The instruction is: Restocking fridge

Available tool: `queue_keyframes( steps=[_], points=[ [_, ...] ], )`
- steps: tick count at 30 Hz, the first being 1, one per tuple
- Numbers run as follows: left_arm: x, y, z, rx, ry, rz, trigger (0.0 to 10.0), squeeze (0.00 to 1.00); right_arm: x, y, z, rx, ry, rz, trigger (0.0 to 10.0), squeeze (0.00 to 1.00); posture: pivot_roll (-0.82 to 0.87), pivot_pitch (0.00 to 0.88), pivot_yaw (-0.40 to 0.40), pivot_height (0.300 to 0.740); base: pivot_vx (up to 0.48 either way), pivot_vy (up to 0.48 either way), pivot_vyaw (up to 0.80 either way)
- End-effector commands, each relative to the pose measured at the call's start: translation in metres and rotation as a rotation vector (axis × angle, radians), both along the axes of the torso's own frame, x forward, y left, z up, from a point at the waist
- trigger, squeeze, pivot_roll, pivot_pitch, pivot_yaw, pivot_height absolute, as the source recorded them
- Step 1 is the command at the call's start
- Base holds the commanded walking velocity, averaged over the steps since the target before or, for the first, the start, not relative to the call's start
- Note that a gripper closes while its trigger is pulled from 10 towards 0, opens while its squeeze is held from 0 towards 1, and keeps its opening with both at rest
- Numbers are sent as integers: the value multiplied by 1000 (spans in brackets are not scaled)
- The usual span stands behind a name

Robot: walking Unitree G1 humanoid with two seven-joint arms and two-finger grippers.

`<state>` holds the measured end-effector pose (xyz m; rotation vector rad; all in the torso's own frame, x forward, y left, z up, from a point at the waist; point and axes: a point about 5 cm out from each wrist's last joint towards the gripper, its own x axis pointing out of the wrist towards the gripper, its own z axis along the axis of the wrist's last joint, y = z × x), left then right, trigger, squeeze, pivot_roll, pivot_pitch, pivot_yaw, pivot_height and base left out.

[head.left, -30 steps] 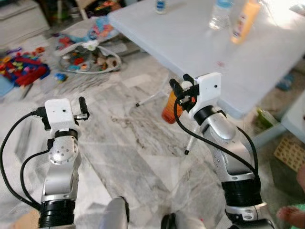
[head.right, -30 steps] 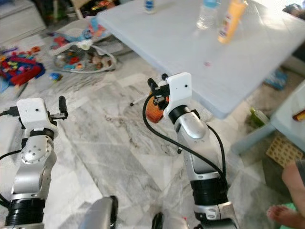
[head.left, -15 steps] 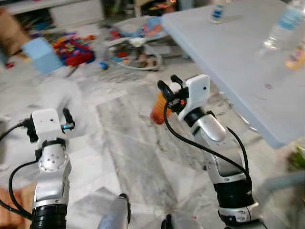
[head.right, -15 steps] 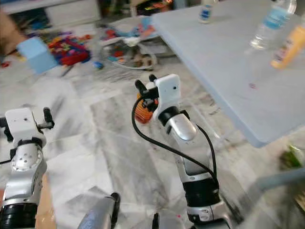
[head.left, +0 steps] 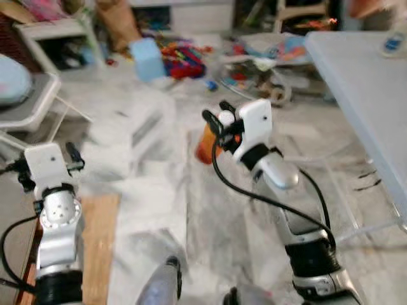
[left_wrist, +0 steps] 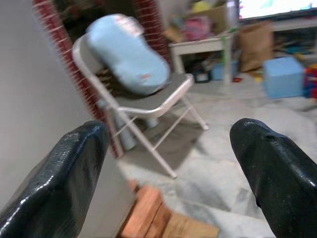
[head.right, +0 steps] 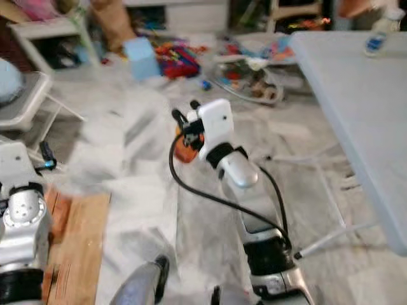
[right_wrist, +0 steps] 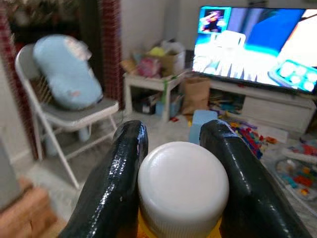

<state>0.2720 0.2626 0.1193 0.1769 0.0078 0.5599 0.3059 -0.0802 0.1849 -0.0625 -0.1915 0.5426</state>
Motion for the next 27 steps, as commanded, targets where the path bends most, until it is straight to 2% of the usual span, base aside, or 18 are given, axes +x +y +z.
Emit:
queue_keyframes(
  steps=[1,7,13,16,18,22,24,27],
  points=[
    [-2,9,0,6,6,40,10000,0,-4,10,11,10,-58,43,10000,0,65,126,-30,740,0,0,800],
    [-2,12,-1,-8,8,60,10000,0,-8,12,5,5,-43,58,10000,0,69,123,-35,740,0,0,798],
    [-4,8,-6,-26,8,53,10000,0,-10,12,-3,9,-22,60,10000,0,74,122,-47,740,0,0,798],
    [-4,2,-11,-31,7,13,10000,0,-8,8,-13,44,22,31,10000,0,94,125,-75,740,0,0,794],
    [-5,-5,-18,-28,12,-36,10000,0,-4,3,-28,60,72,-19,10000,0,112,120,-86,740,0,0,794],
    [-4,-9,-19,-28,8,-72,10000,0,-2,2,-29,48,62,-28,10000,0,112,120,-86,740,0,0,794],
    [-7,-18,-15,-31,-13,-133,10000,0,2,4,-18,26,5,-28,10000,0,101,120,-78,740,0,0,794],
    [-10,-25,-12,-34,-33,-164,10000,0,4,-1,-13,8,-21,-42,10000,0,103,121,-81,740,0,0,794]
  ],
)
